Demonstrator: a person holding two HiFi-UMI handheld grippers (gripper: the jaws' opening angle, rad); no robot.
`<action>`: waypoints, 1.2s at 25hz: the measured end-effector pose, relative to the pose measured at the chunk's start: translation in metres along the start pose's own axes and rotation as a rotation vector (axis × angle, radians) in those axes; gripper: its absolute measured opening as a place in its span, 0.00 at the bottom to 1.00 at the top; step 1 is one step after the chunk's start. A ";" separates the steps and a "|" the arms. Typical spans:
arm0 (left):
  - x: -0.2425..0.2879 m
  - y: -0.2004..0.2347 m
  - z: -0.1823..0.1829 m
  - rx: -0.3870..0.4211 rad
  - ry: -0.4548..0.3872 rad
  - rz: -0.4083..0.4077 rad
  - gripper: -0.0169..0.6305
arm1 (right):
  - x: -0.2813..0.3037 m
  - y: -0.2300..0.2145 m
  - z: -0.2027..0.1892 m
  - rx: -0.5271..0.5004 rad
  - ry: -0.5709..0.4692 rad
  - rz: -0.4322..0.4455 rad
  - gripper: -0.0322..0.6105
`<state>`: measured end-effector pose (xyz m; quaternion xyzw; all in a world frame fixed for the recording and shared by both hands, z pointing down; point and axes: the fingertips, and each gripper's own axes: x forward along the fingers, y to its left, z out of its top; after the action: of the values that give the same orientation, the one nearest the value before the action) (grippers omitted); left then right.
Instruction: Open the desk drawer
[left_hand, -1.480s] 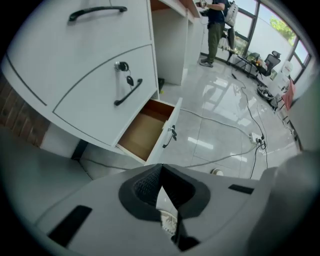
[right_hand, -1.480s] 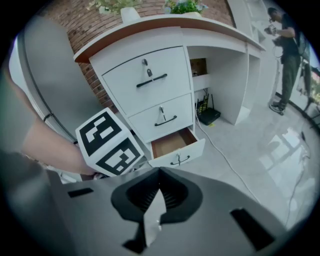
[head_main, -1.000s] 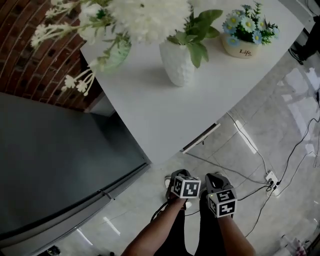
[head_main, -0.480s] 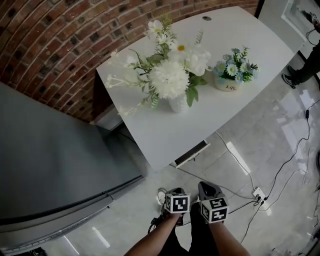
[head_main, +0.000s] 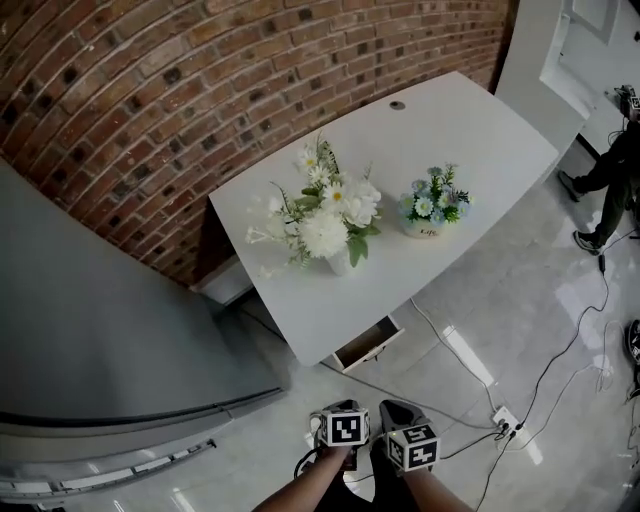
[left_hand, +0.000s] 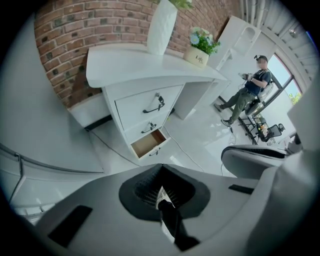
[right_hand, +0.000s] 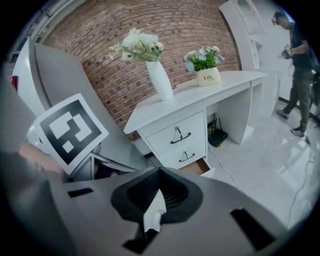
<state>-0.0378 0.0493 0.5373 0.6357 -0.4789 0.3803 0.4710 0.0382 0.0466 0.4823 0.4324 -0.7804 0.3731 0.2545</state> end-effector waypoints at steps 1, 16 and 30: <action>-0.006 -0.001 0.002 0.006 -0.002 0.003 0.04 | -0.005 0.004 0.003 -0.011 0.000 0.009 0.07; -0.085 -0.006 0.018 0.051 -0.108 0.037 0.04 | -0.048 0.035 0.028 -0.164 0.014 0.105 0.07; -0.091 -0.007 0.016 0.028 -0.134 0.003 0.04 | -0.049 0.054 0.051 -0.304 0.030 0.147 0.07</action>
<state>-0.0534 0.0574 0.4460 0.6655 -0.5048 0.3442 0.4286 0.0118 0.0481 0.3967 0.3253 -0.8534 0.2748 0.3006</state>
